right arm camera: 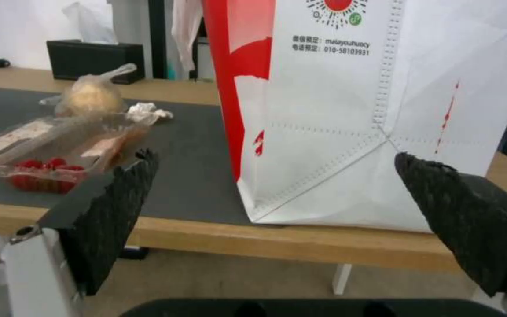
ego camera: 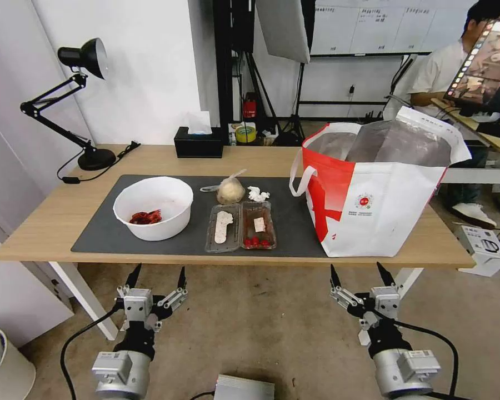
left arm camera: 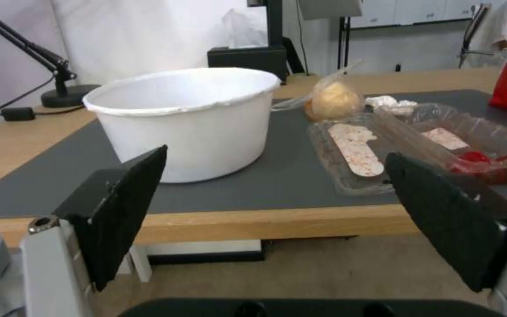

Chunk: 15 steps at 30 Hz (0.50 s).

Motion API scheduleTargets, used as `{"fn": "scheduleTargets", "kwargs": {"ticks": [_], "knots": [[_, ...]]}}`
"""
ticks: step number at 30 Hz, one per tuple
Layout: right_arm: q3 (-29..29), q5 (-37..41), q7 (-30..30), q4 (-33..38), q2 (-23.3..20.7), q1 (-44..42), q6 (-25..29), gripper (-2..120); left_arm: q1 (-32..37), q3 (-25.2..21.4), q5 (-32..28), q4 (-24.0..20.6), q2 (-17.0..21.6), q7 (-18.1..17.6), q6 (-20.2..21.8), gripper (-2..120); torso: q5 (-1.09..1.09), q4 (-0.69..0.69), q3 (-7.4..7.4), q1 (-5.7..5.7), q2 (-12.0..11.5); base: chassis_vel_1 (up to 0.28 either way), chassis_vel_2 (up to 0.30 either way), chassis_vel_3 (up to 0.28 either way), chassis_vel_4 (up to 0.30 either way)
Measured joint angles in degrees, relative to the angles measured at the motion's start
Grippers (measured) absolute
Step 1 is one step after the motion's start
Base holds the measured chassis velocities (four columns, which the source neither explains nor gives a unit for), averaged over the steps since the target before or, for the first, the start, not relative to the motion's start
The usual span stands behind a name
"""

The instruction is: Pick up the trash from the table and place it into the takeout bag.

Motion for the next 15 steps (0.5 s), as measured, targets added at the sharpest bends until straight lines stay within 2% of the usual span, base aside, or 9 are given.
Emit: {"fn": "scheduleTargets", "kwargs": {"ticks": [13, 15], "knots": [[0.0, 0.0, 0.0, 0.0, 0.0, 0.0, 0.0, 100, 0.0, 0.0, 0.0, 0.0, 0.0, 0.0, 0.0, 100, 0.00, 0.00, 0.00, 0.00, 0.0, 0.000, 0.000, 0.000, 0.000], [0.1, 0.9, -0.2, -0.1, -1.2, 0.6, -1.0, 100, -0.1, 0.1, -0.6, 0.0, 0.3, -0.2, 0.5, 100, 0.00, -0.01, 0.00, 0.00, 0.0, 0.000, 0.000, 0.000, 0.000]]}}
